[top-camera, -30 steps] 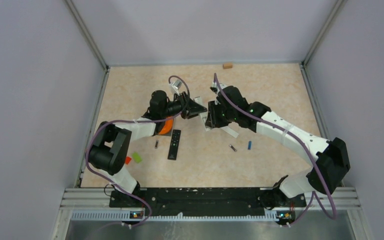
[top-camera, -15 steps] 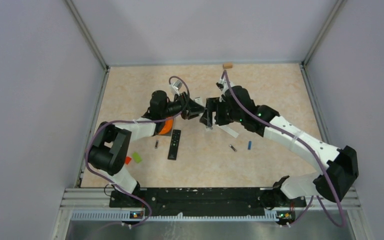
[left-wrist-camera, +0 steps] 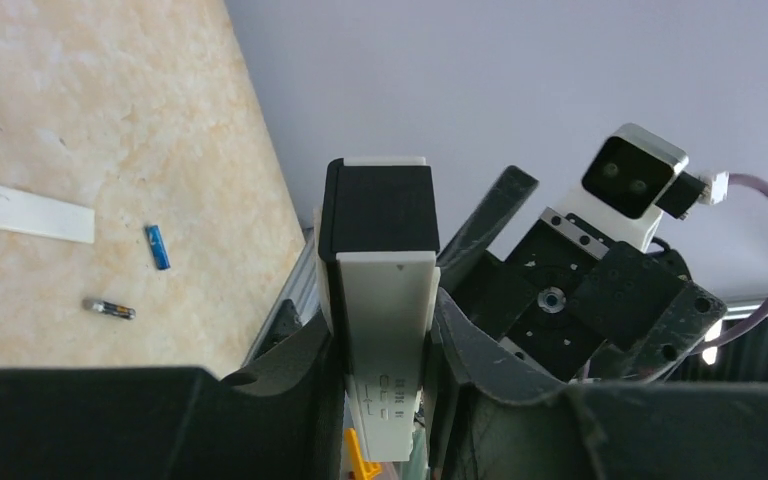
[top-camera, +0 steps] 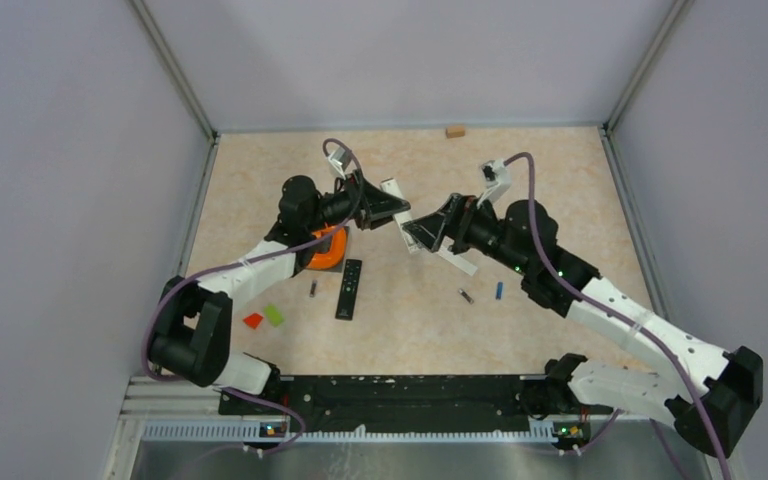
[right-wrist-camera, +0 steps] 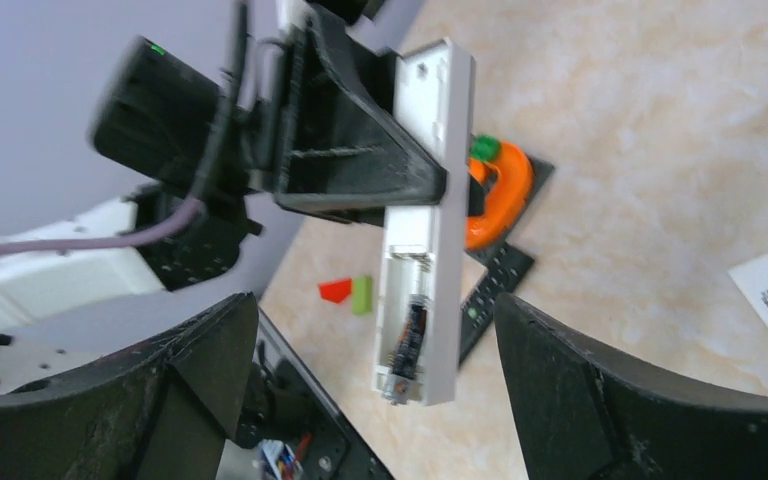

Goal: Load the batteries into the remote control
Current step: Load the battery into the remote control.

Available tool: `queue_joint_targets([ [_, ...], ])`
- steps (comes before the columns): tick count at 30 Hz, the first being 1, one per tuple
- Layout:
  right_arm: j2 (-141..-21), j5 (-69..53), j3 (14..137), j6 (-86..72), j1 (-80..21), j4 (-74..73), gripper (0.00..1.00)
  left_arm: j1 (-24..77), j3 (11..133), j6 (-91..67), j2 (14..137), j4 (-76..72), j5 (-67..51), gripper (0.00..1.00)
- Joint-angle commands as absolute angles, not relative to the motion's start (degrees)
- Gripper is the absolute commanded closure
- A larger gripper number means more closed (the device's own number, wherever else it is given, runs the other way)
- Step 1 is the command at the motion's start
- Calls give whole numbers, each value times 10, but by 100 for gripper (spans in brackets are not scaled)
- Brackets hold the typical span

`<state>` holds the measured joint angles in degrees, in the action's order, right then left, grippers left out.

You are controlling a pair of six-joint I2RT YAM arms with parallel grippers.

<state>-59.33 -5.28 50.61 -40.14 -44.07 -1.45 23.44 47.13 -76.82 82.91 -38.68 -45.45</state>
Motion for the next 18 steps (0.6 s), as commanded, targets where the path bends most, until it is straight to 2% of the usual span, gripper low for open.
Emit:
queue_joint_targets([
  [1,-544,-34,494,-443,-439,100,10,226,488,-841,819,-406,-463,100],
  [8,-525,-25,463,-533,-439,128,10,215,464,-989,818,-474,-454,100],
  [18,-521,-7,436,-576,-439,143,13,212,428,-1075,815,-495,-425,100],
])
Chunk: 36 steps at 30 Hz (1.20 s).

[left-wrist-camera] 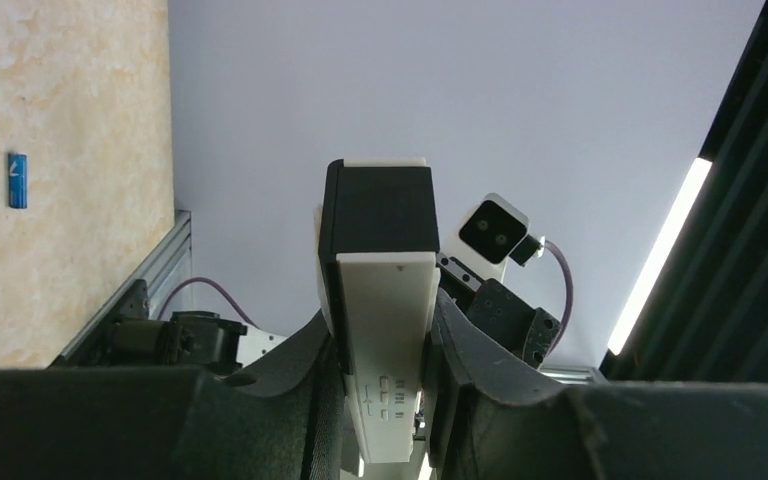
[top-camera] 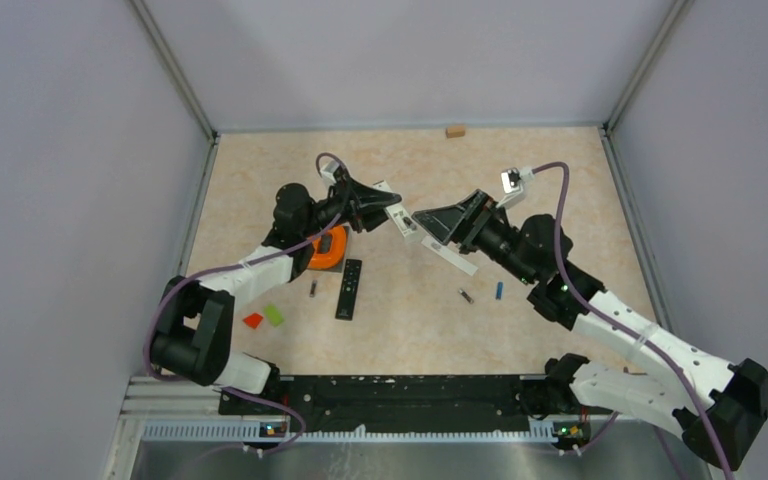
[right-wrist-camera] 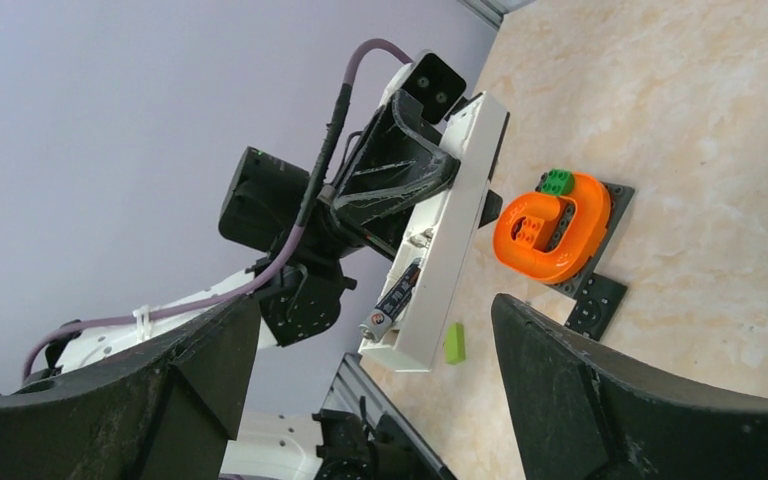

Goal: Load the batteries into the remote control
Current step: Load the battery into the remote control.

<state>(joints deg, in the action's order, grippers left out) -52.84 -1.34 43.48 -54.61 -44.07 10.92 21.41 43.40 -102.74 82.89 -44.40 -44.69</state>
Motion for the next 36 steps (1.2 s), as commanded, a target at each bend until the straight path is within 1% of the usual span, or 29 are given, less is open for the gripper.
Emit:
queue_joint_targets([
  [1,-524,-10,435,-588,-439,142,14,212,428,-1074,811,-486,-419,100],
  [8,-540,-33,418,-632,-439,195,17,213,410,-1139,801,-521,-391,100],
  [12,-543,-26,420,-631,-439,204,21,212,400,-1152,791,-515,-374,100],
  [15,-549,-26,426,-631,-439,202,32,212,397,-1158,795,-529,-375,100],
  [18,-558,-29,428,-634,-439,201,47,212,392,-1158,794,-533,-375,100],
  [21,-566,-30,428,-636,-439,204,54,212,392,-1153,791,-535,-374,100],
  [27,-575,-29,428,-639,-439,215,56,213,397,-1137,784,-526,-378,100],
  [32,-578,-30,427,-646,-439,219,53,212,402,-1130,782,-527,-383,100],
  [36,-579,-28,429,-652,-439,211,54,212,402,-1122,777,-526,-382,100],
])
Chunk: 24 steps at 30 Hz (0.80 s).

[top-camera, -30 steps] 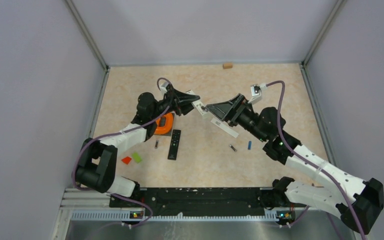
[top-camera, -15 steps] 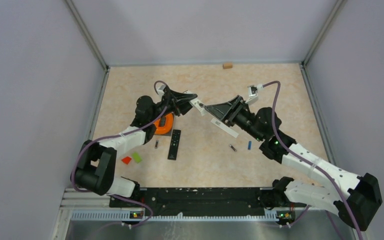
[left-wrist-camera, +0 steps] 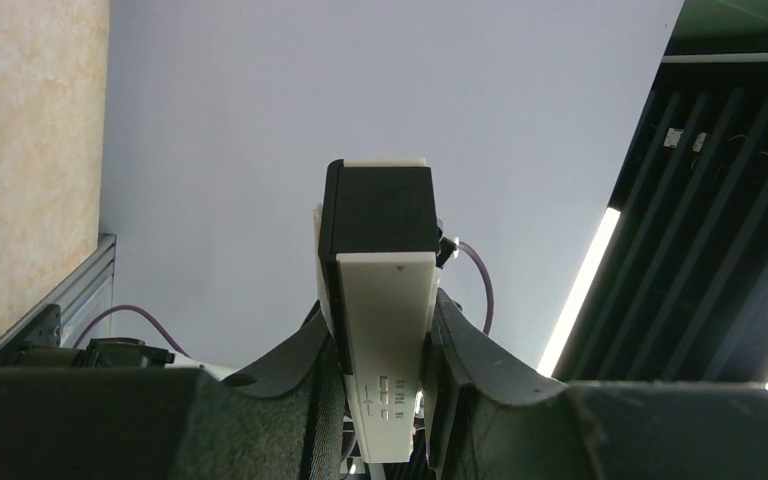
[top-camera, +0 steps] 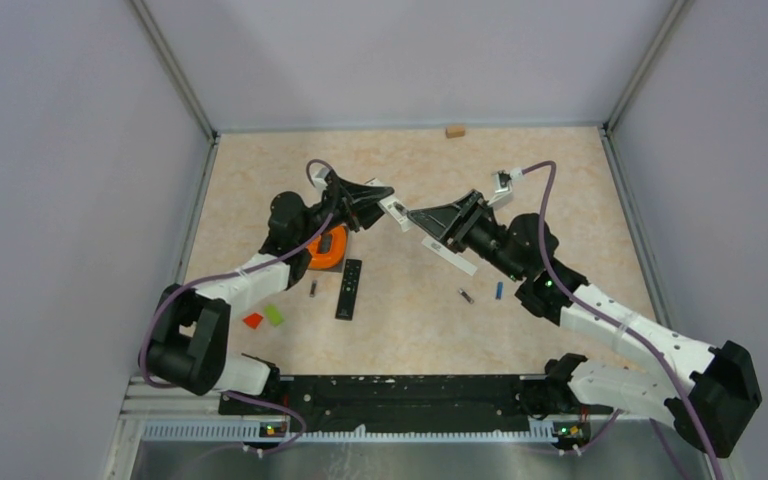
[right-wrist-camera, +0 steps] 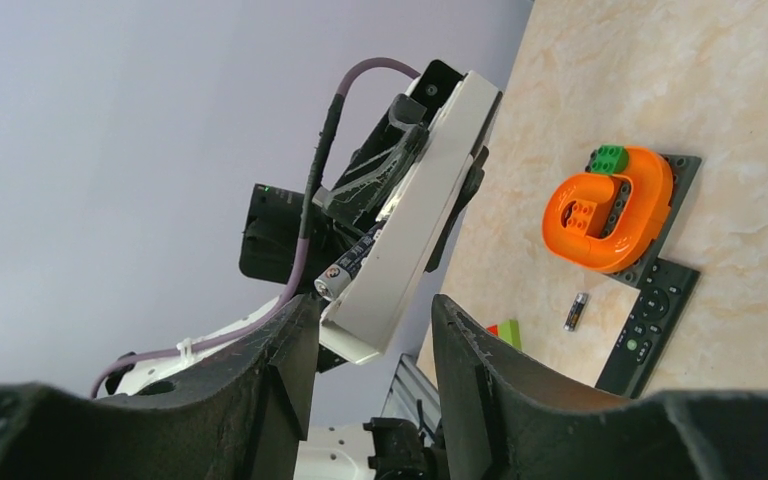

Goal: Load the batteries into the remote control
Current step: Load the battery into the remote control.

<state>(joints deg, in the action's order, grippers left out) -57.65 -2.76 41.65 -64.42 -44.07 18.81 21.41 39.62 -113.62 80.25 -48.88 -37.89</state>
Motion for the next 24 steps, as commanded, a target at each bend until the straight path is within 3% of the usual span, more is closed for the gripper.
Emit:
queue_joint_targets([
  [1,-581,-28,431,-652,-439,206,54,213,402,-1120,777,-525,-381,100],
  [17,-562,-28,419,-632,-439,186,48,213,433,-1064,798,-531,-401,100],
  [24,-543,-18,405,-621,-439,209,35,212,436,-1050,810,-527,-400,100],
])
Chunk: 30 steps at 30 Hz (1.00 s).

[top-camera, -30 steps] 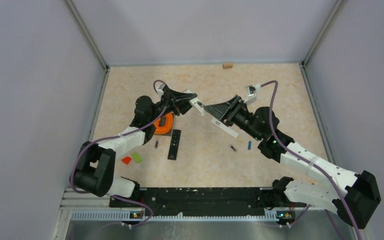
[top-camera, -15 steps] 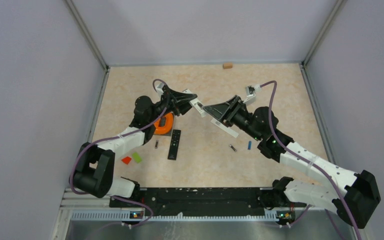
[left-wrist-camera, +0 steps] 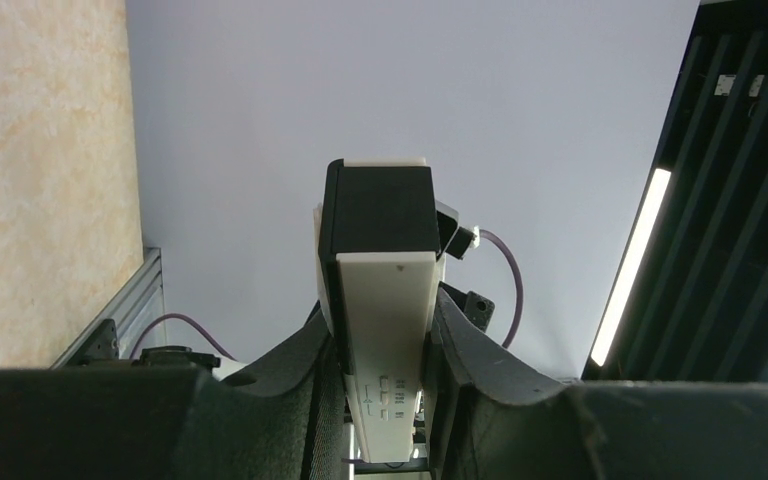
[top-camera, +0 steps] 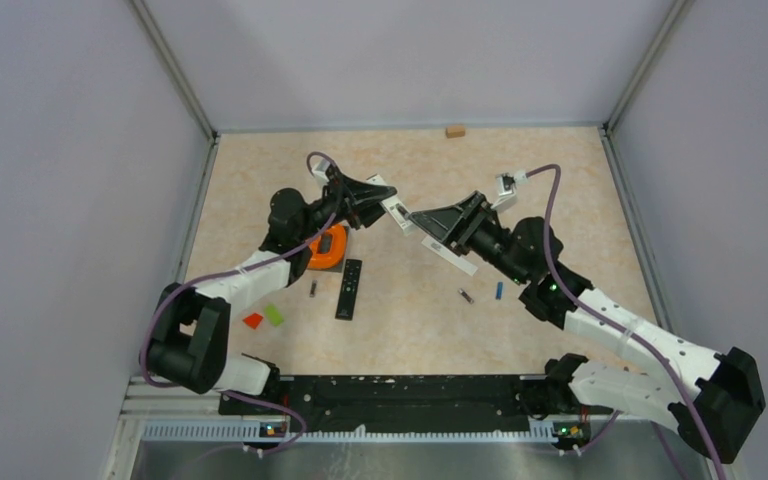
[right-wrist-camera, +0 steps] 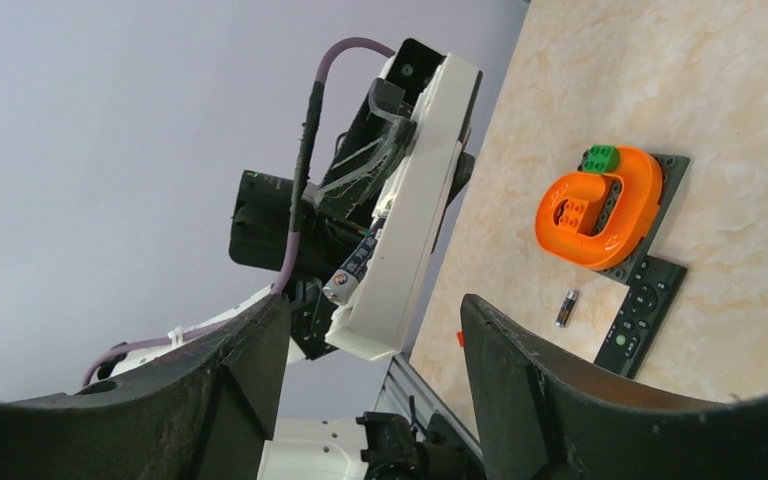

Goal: Load the batteries into the remote control
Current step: Load the battery into the remote control.

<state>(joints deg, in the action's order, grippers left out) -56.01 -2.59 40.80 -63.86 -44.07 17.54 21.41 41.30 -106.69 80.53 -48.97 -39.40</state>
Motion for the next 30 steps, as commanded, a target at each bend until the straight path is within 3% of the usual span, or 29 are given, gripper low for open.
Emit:
queue_joint_targets([
  [1,-543,-19,404,-621,-439,213,33,213,437,-1048,811,-526,-400,100],
  [6,-557,-22,411,-623,-439,209,34,212,433,-1044,812,-524,-401,100],
  [13,-571,-23,415,-627,-439,208,47,213,430,-1042,807,-520,-401,100],
  [30,-593,-10,419,-650,-439,193,53,213,440,-1021,779,-492,-402,100],
])
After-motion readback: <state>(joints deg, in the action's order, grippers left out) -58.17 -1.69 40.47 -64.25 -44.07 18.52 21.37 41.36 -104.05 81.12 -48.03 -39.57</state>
